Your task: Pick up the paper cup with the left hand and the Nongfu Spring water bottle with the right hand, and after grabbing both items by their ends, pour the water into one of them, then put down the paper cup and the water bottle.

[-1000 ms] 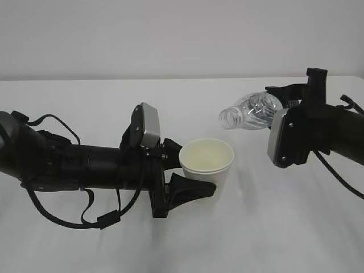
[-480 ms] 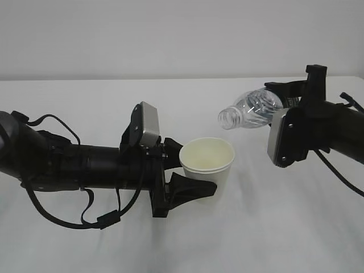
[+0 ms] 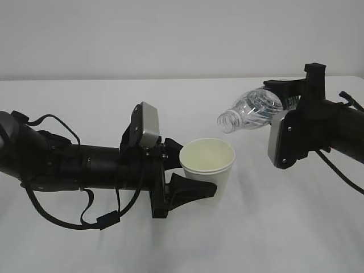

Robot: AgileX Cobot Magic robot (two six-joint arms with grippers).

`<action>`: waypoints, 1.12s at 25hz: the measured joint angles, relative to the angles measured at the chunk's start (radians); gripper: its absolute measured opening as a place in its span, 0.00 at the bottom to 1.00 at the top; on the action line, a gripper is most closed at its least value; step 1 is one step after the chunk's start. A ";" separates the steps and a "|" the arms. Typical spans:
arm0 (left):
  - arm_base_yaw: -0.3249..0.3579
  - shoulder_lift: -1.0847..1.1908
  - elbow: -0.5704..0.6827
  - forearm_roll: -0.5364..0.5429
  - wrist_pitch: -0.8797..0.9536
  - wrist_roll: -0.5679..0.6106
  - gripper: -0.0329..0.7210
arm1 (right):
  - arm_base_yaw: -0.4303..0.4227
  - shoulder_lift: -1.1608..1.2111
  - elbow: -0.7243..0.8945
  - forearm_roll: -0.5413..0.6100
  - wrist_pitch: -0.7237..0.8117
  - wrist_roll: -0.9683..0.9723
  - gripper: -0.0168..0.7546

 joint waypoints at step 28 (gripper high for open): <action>-0.030 0.000 0.000 -0.026 -0.004 0.000 0.69 | 0.000 0.000 -0.002 0.000 -0.055 -0.081 0.60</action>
